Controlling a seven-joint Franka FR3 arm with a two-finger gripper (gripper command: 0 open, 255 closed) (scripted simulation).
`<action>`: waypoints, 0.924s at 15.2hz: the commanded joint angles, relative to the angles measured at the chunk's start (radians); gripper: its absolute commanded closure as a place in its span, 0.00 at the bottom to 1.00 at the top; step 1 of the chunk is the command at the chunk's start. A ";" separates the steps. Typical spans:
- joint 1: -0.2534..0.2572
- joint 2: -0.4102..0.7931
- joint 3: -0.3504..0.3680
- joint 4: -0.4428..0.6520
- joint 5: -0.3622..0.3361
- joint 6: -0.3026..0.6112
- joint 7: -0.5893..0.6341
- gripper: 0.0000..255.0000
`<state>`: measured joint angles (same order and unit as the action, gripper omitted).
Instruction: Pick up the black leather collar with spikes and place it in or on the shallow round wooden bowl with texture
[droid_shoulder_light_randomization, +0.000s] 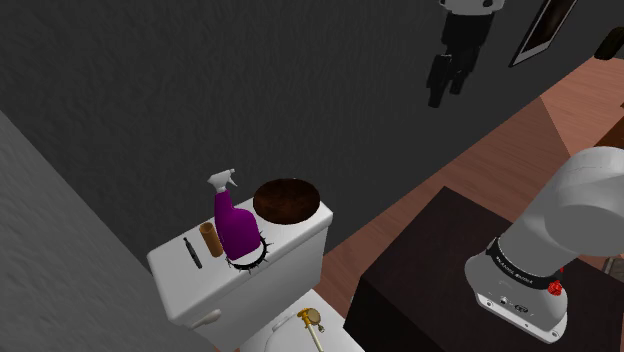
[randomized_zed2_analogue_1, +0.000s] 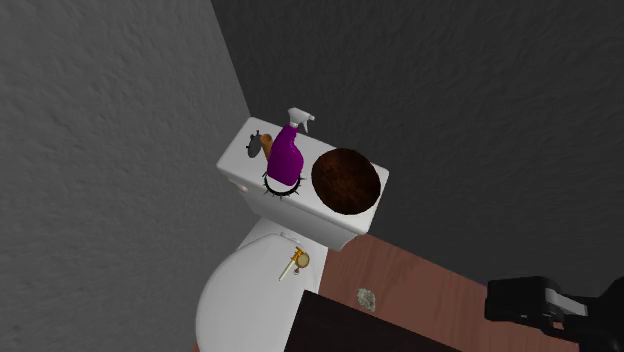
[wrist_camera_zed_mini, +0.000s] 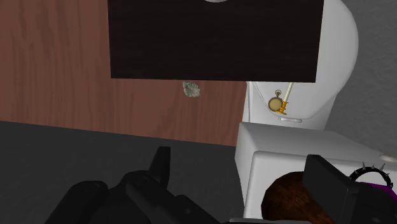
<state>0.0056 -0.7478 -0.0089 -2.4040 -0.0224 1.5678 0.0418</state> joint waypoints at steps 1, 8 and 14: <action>0.000 0.000 0.000 0.000 0.000 0.000 0.000 0.00; 0.072 0.094 0.085 -0.105 0.034 0.247 0.012 0.00; 0.126 0.226 0.163 -0.149 0.045 0.464 0.029 0.00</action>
<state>0.1207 -0.5487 0.1375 -2.5498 0.0204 1.9918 0.0638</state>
